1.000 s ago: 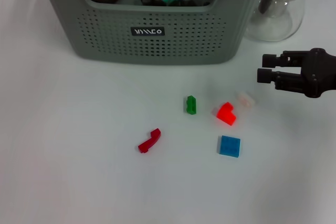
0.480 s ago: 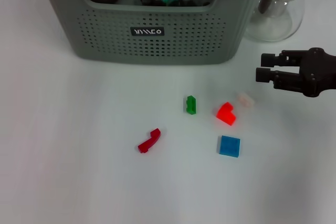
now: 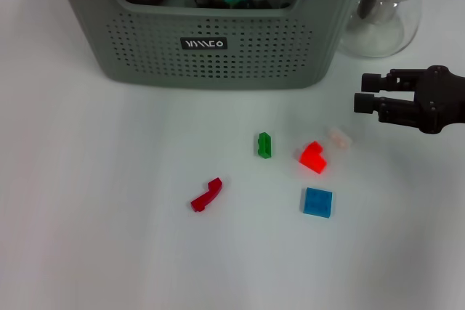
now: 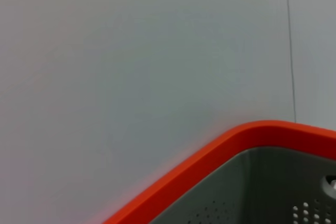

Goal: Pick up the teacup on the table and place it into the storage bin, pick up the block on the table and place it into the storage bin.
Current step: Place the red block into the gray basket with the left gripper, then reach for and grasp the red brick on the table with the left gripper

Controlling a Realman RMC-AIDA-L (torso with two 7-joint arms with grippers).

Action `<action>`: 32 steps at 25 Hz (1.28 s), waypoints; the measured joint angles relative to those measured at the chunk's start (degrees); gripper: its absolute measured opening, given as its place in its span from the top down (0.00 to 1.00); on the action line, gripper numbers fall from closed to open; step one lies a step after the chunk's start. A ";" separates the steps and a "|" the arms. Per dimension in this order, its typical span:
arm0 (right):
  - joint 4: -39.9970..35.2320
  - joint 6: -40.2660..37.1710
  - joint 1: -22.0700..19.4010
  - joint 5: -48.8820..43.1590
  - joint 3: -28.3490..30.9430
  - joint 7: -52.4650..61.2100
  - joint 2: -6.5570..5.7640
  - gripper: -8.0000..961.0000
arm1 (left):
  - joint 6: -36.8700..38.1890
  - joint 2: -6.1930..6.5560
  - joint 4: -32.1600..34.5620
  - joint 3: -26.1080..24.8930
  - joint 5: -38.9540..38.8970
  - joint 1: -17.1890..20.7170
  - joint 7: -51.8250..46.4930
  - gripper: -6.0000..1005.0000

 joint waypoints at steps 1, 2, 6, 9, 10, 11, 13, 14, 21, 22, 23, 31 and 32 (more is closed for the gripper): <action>0.00 0.08 -0.05 0.00 0.00 -0.10 0.00 0.47 | 0.41 0.04 0.52 -0.17 -0.30 0.18 -0.02 0.79; 0.00 0.14 -0.09 -0.01 -0.02 -0.14 0.00 0.47 | 0.88 -0.02 1.54 -0.26 -0.79 0.73 -0.04 0.77; 0.00 0.72 -0.18 -0.03 -0.05 -0.19 -0.01 0.47 | 3.14 -1.47 12.41 -0.31 -6.07 6.60 -0.05 0.68; 0.00 0.79 -0.17 -0.03 -0.01 -0.20 0.00 0.47 | 7.84 -2.10 25.51 0.55 -17.47 15.61 0.52 0.57; 0.00 0.79 -0.17 -0.01 -0.01 -0.22 0.00 0.47 | 10.31 -1.99 29.14 0.48 -21.87 18.60 1.13 0.53; 0.00 0.80 -0.17 0.01 0.05 -0.26 0.00 0.47 | 14.07 -1.87 32.83 -0.11 -26.60 22.05 2.52 0.49; 0.00 0.84 -0.17 0.04 0.20 -0.31 0.01 0.47 | 24.22 -2.04 37.80 -4.10 -34.75 27.72 6.87 0.49; 0.00 0.89 -0.08 0.06 0.18 -0.31 0.03 0.47 | 31.91 -2.27 38.94 -8.12 -39.20 30.43 10.20 0.49; 0.00 1.03 0.18 0.25 0.19 -0.31 0.09 0.47 | 72.02 -1.78 24.59 -33.51 -43.29 37.80 35.12 0.50; 0.00 1.11 0.27 0.26 0.10 -0.26 0.10 0.47 | 74.48 -2.06 22.28 -35.04 -39.71 39.19 40.18 0.50; 0.01 1.14 0.35 0.28 0.06 -0.21 0.12 0.47 | 75.19 -2.18 19.91 -35.46 -37.13 40.25 44.38 0.50; 0.09 1.31 0.43 0.25 0.00 0.12 0.49 0.47 | 65.22 -2.45 -5.23 -37.49 -19.36 42.13 69.89 0.53; 0.09 1.31 0.38 0.24 0.00 0.14 0.52 0.47 | 63.21 -2.46 -7.51 -37.44 -18.41 41.99 71.86 0.53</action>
